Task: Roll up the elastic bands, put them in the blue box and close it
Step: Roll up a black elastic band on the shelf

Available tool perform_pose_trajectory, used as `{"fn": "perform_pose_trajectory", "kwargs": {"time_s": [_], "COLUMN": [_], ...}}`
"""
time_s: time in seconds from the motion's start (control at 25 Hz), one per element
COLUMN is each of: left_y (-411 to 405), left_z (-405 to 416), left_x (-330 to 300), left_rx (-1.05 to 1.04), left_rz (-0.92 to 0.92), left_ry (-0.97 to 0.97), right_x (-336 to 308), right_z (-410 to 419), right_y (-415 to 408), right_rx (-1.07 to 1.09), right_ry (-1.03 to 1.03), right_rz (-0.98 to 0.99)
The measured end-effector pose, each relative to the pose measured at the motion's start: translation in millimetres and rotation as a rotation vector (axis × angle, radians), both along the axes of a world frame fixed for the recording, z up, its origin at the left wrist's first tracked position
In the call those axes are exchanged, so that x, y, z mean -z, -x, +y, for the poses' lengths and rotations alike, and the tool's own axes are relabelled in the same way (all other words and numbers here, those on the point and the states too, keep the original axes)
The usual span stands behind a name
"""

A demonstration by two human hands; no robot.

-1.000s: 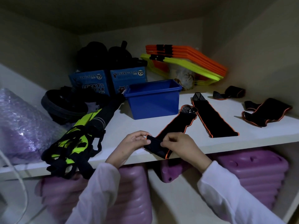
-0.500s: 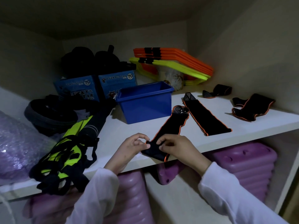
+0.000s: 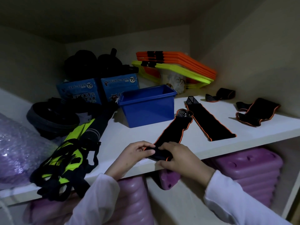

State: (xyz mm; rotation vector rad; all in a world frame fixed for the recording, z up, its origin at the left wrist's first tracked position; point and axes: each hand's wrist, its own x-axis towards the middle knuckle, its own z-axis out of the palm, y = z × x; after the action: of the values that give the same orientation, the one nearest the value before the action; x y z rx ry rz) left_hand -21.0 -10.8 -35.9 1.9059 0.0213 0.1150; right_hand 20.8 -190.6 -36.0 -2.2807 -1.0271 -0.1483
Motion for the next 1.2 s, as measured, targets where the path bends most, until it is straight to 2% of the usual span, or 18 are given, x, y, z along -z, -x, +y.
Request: {"fn": "perform_pose_trajectory", "kwargs": {"time_s": [0.32,0.44,0.52,0.64,0.72,0.92,1.12,1.2], "left_y": [-6,-13,-16,-16,-16,-17,-16,-15], "left_z": [-2,-1,1,1,2,4,3,4], "left_x": [-2,-10,-12,-10,-8,-6,-7,-8], "left_rx": [0.028,0.006,0.004,0.002,0.000,0.006,-0.005,0.000], "left_rz": [-0.009,-0.017,-0.014,-0.019,-0.022,-0.023,-0.028,-0.023], "left_ry": [-0.038,-0.090,-0.094,-0.111,-0.112,-0.108,-0.106,-0.104], "right_x": [-3,-13,-20,-27,-25,-30,-37,-45], "right_z": [-4,-18,-38,-78,-98,-122,-118,-114], "right_y": [-19,-29,-49,-84,-92,-81,-74,-76], "right_rx": [-0.074,-0.086,0.060,0.402,0.470,0.257,0.179,0.209], "right_ry": [-0.090,-0.067,-0.025,0.223,0.319,0.399,0.599,0.569], "right_rz": [0.109,0.136,0.098,0.045,0.095,0.286,0.119,0.056]}}
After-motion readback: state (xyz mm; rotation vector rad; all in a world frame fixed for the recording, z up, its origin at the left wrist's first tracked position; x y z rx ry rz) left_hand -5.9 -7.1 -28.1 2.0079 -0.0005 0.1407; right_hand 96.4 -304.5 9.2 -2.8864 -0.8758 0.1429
